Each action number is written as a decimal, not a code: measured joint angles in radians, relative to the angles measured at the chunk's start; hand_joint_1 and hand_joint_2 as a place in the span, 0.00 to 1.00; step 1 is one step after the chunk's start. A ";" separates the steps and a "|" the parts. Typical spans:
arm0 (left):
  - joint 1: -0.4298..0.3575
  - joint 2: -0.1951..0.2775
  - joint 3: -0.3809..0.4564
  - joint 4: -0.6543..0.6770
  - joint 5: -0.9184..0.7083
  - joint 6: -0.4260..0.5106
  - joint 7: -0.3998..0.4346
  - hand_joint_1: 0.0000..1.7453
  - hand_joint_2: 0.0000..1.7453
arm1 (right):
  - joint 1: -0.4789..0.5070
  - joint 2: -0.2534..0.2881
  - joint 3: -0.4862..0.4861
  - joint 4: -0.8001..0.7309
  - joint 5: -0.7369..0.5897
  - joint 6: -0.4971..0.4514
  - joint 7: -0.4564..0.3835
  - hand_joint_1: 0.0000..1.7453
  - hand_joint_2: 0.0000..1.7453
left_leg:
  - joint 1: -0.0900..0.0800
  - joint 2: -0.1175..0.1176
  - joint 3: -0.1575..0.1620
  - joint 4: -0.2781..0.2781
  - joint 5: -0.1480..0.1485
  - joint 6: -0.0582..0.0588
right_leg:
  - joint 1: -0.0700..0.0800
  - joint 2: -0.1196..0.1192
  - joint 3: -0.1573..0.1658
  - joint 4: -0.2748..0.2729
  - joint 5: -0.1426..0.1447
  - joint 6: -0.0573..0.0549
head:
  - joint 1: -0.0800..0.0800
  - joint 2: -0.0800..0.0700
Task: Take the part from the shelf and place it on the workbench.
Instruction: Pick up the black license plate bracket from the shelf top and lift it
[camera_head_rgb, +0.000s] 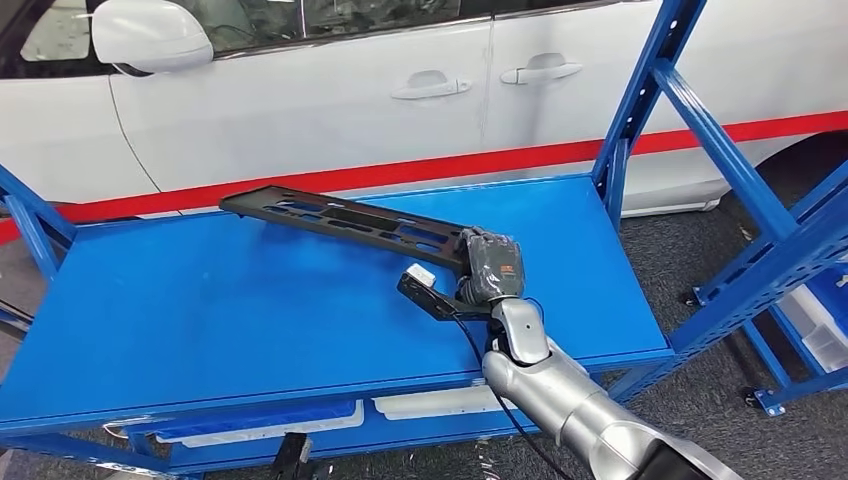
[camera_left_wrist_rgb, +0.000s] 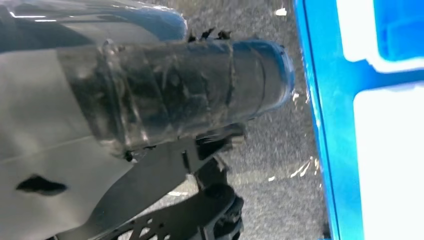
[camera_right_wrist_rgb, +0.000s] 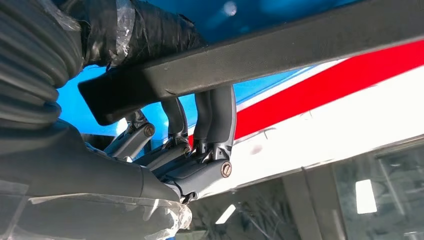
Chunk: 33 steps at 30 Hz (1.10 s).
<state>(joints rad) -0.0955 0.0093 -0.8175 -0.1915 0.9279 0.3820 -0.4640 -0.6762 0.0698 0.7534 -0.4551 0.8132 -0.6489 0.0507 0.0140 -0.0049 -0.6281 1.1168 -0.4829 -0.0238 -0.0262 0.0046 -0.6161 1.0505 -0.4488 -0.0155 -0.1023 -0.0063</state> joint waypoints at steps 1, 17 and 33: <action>-0.001 0.000 0.000 0.000 0.000 0.001 -0.001 0.00 1.00 | 0.001 0.000 -0.008 -0.007 -0.002 -0.002 -0.005 1.00 1.00 | -0.002 0.000 0.027 -0.055 0.017 0.004 | 0.001 0.001 0.000 -0.001 0.000 0.005 | 0.000 0.000; 0.004 -0.007 0.000 0.000 0.053 0.014 -0.027 0.00 1.00 | 0.245 -0.057 -0.074 -0.735 0.132 0.011 0.040 1.00 1.00 | -0.010 -0.003 0.053 -0.082 0.000 0.042 | 0.008 0.000 -0.029 0.037 -0.002 0.029 | 0.007 0.000; -0.022 -0.008 -0.002 0.000 -0.022 0.016 0.049 0.00 1.00 | 0.398 -0.127 -0.097 -1.260 -0.112 -0.036 -0.076 1.00 1.00 | -0.012 0.000 0.055 -0.089 0.003 0.023 | 0.005 0.006 -0.009 0.005 0.002 0.009 | -0.003 0.000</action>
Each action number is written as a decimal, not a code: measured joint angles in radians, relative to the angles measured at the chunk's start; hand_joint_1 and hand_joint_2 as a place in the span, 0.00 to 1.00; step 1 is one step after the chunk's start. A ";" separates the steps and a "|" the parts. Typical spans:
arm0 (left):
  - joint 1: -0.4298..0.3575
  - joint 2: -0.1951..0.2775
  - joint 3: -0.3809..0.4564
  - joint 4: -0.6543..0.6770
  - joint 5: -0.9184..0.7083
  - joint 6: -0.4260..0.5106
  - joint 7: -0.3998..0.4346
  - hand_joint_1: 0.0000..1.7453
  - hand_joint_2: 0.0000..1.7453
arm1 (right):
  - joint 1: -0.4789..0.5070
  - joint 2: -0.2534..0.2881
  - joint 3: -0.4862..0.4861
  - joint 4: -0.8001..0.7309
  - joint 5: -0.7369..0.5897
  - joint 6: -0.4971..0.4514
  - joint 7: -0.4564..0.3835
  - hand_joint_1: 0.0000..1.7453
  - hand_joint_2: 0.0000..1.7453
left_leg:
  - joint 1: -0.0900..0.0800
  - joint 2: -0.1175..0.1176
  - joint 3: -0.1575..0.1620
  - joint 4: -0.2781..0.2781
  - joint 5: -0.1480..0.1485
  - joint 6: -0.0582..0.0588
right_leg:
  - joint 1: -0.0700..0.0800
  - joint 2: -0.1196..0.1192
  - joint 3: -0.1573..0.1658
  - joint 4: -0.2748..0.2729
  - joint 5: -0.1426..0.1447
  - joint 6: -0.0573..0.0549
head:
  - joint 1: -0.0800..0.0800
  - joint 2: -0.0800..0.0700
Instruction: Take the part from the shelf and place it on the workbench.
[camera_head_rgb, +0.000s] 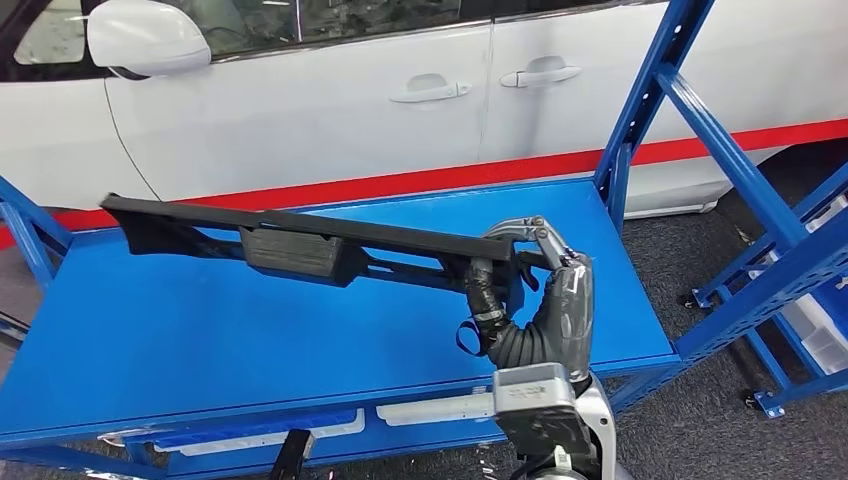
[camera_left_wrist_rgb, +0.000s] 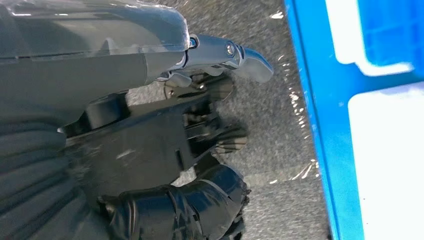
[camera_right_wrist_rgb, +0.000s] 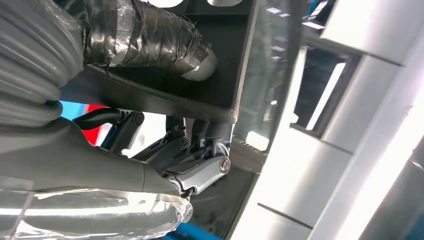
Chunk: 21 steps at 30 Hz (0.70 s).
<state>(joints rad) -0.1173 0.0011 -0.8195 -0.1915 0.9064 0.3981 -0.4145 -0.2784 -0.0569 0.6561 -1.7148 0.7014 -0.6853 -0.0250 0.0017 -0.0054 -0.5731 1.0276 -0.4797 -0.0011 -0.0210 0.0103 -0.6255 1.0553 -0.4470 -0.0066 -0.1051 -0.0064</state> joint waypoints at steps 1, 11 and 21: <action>-0.004 0.000 0.000 0.000 -0.001 0.000 0.003 0.00 1.00 | 0.005 -0.002 0.000 -0.018 -0.012 0.000 -0.006 1.00 1.00 | -0.003 -0.001 0.002 -0.005 -0.002 0.005 | 0.000 0.000 0.000 -0.004 0.003 0.006 | 0.000 0.000; -0.050 -0.005 -0.040 -0.001 -0.085 -0.021 0.055 0.00 1.00 | 0.078 -0.039 -0.001 -0.166 -0.197 0.001 -0.113 1.00 1.00 | 0.003 0.004 0.004 -0.026 0.030 0.038 | 0.000 -0.004 -0.090 0.221 -0.099 0.034 | 0.007 0.000; -0.097 -0.013 -0.098 -0.003 -0.155 -0.065 0.093 0.00 1.00 | 0.152 -0.049 -0.005 -0.285 -0.345 0.073 -0.206 1.00 1.00 | 0.003 0.001 -0.059 0.094 -0.055 -0.011 | -0.004 -0.005 -0.012 0.011 0.006 -0.013 | 0.002 0.000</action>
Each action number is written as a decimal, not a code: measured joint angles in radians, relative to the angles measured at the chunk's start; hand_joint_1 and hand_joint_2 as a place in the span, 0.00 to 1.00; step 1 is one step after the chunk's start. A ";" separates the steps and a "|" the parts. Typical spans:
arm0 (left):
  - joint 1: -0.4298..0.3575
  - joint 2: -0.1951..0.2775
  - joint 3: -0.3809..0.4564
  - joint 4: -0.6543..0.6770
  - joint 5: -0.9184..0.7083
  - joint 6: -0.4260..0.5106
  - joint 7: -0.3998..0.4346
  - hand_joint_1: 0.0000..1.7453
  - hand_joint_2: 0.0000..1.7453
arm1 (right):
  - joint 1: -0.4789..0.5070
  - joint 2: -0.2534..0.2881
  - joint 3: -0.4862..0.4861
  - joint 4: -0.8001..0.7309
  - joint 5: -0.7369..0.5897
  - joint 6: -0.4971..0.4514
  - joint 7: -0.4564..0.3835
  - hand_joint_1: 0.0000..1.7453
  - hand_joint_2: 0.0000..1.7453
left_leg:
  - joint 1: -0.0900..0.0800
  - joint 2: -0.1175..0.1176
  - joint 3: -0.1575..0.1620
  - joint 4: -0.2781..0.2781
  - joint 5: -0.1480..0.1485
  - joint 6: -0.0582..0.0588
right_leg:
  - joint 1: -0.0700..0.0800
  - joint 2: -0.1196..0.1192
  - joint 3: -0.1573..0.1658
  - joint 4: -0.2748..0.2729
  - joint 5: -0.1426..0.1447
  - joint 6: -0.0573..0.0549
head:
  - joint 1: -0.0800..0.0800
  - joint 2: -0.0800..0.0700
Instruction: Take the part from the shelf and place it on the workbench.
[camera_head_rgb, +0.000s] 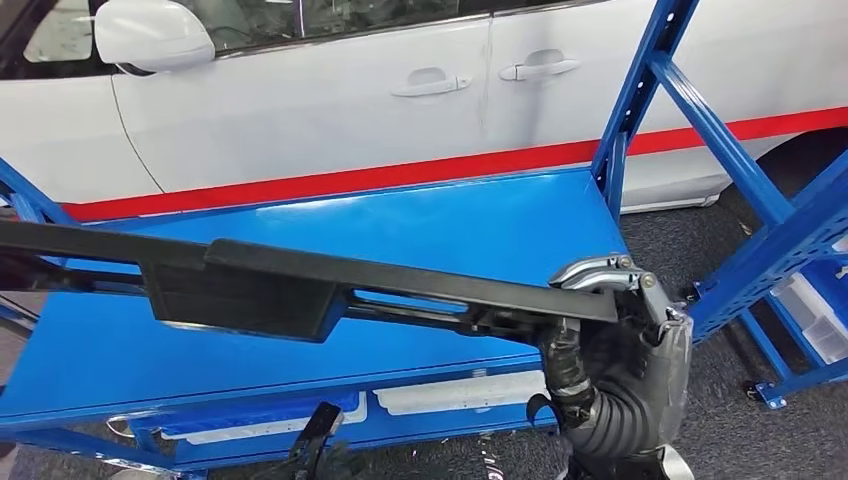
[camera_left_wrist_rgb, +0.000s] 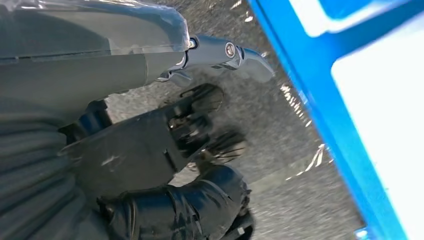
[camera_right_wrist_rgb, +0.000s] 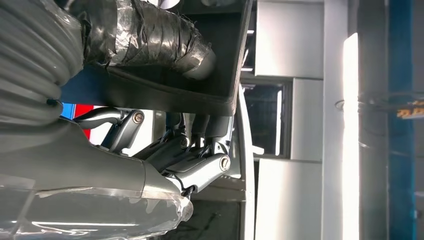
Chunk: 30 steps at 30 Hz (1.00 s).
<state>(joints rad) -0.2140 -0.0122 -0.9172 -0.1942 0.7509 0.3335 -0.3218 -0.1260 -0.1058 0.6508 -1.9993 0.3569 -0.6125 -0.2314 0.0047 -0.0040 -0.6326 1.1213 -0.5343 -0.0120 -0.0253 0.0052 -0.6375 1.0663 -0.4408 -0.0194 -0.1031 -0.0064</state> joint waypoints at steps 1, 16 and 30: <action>-0.001 0.000 -0.005 0.000 -0.007 -0.007 0.005 0.00 1.00 | 0.008 -0.001 0.000 -0.008 0.004 0.012 0.001 1.00 1.00 | 0.001 0.000 -0.020 0.060 -0.044 -0.005 | 0.000 -0.002 -0.008 0.000 0.006 -0.003 | -0.003 0.000; -0.028 -0.006 -0.060 -0.003 -0.071 -0.045 0.063 0.00 1.00 | 0.046 -0.011 0.000 -0.055 0.039 0.040 0.023 1.00 1.00 | -0.012 0.011 0.122 -0.153 0.062 0.059 | 0.000 -0.007 -0.095 0.066 -0.026 0.039 | 0.006 0.000; -0.032 -0.002 -0.104 -0.003 -0.119 -0.067 0.118 0.00 1.00 | 0.049 -0.012 0.000 -0.061 0.106 0.052 0.066 1.00 1.00 | -0.001 0.008 -0.065 -0.023 0.097 0.007 | -0.005 -0.004 0.053 0.021 -0.068 0.011 | 0.013 0.000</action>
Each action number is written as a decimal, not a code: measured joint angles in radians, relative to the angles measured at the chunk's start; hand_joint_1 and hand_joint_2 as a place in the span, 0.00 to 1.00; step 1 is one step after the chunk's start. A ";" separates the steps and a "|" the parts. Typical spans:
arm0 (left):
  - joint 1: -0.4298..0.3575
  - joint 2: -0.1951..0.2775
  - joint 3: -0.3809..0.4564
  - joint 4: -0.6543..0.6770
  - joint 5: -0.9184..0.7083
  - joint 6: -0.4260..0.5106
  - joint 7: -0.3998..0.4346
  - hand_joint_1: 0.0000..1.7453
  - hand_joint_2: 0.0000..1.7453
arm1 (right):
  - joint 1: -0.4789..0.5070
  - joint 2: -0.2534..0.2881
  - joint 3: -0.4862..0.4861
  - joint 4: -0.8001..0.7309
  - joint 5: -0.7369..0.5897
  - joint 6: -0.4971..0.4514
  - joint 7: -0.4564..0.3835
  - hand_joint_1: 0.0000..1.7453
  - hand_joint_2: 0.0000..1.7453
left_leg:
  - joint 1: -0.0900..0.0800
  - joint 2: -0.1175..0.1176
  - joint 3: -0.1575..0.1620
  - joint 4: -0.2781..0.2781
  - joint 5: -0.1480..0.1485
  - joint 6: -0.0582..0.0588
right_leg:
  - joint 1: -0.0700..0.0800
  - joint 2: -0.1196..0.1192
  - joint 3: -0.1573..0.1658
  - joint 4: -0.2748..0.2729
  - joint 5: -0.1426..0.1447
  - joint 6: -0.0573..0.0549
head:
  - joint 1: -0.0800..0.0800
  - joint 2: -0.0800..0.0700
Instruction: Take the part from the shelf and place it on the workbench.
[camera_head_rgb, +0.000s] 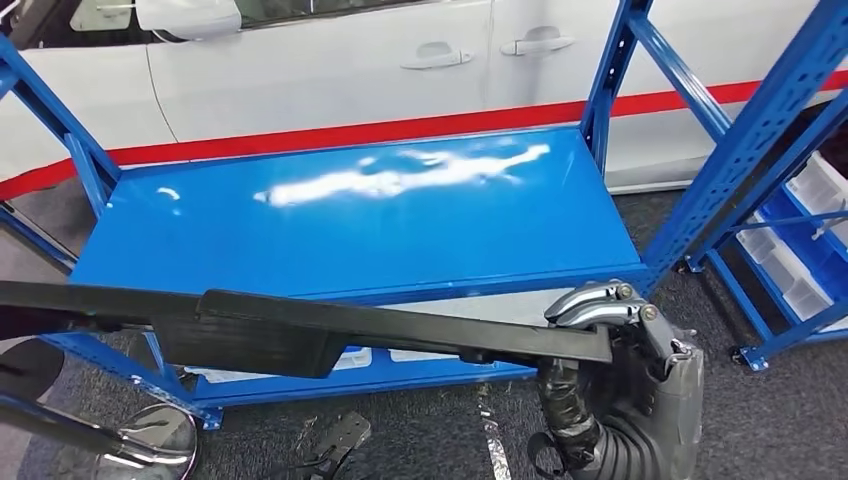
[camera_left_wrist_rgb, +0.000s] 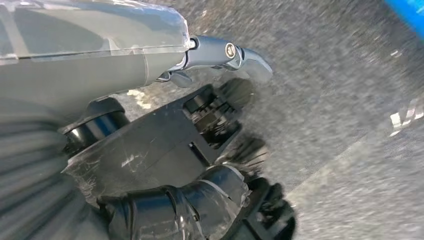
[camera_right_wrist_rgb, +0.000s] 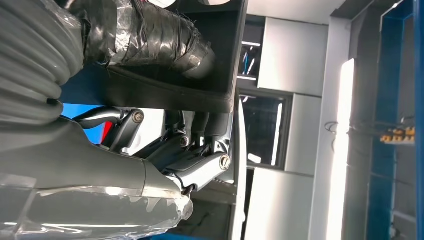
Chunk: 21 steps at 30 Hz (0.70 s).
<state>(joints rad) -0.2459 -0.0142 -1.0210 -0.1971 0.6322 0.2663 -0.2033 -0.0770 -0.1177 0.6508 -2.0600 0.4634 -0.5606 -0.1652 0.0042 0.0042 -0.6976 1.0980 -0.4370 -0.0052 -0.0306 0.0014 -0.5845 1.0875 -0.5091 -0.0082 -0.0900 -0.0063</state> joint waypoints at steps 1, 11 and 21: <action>0.000 0.000 -0.002 0.000 -0.002 -0.002 0.002 0.00 1.00 | 0.000 0.000 0.000 0.000 0.003 0.000 0.003 1.00 1.00 | 0.001 0.000 -0.012 0.043 -0.047 -0.003 | 0.000 -0.001 -0.011 -0.001 0.012 -0.005 | -0.002 0.000; -0.051 0.003 -0.023 -0.005 -0.063 -0.082 0.012 0.00 1.00 | 0.001 0.001 0.000 -0.008 0.030 -0.037 0.036 1.00 1.00 | -0.033 -0.003 0.213 -0.070 -0.117 0.057 | 0.013 -0.009 -0.105 -0.014 0.121 -0.004 | -0.005 0.000; -0.060 0.007 -0.024 -0.005 -0.078 -0.094 0.012 0.00 1.00 | 0.001 0.002 0.000 -0.020 0.039 -0.050 0.052 1.00 1.00 | -0.021 0.008 0.099 -0.117 0.027 0.054 | 0.000 -0.003 -0.135 0.229 -0.030 0.040 | 0.002 0.000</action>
<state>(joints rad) -0.3063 -0.0075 -1.0453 -0.2022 0.5540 0.1719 -0.1910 -0.0761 -0.1157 0.6508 -2.0798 0.5024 -0.6104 -0.1128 -0.0173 0.0122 -0.5987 0.9812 -0.4104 0.0488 -0.0303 -0.0018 -0.7190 1.3165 -0.5387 0.0317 -0.0876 -0.0062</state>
